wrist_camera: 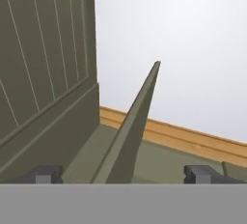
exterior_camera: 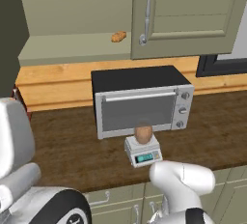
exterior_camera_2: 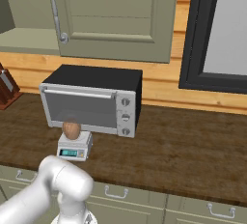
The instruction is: Pick the honey bottle and place it on the digital scale for weighing, and close the cabinet.
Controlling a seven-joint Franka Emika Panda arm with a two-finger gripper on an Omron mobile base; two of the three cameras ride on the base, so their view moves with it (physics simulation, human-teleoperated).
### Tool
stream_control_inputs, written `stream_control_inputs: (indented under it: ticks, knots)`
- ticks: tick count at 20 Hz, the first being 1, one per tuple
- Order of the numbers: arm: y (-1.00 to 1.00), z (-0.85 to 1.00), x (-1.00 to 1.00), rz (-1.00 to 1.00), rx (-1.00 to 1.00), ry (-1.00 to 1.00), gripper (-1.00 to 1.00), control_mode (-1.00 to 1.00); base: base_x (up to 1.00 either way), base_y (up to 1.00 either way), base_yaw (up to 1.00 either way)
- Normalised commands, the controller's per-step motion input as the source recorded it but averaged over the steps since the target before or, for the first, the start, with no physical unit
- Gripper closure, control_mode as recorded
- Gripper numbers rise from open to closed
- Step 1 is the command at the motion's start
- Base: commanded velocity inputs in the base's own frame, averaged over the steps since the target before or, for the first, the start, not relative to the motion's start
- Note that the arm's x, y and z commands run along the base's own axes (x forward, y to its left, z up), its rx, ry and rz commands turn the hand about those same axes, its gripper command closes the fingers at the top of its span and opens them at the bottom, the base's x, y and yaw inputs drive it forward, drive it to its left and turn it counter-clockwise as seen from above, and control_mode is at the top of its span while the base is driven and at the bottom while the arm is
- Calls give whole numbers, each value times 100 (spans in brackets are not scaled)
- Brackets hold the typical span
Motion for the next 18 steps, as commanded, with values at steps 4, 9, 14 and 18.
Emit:
stream_control_inputs:
  ticks: [4, 9, 14, 18]
  knots:
    - [36, -8, 17, -23, -4, 1, -100, -100, 0, 0, 0]
    - [15, -23, 23, -30, -2, 5, -100, -100, 0, 0, 0]
    - [0, -39, 12, -39, 0, 5, -100, -100, 0, 0, 0]
    - [11, -15, 10, -36, 0, 4, -100, -100, 0, 0, 0]
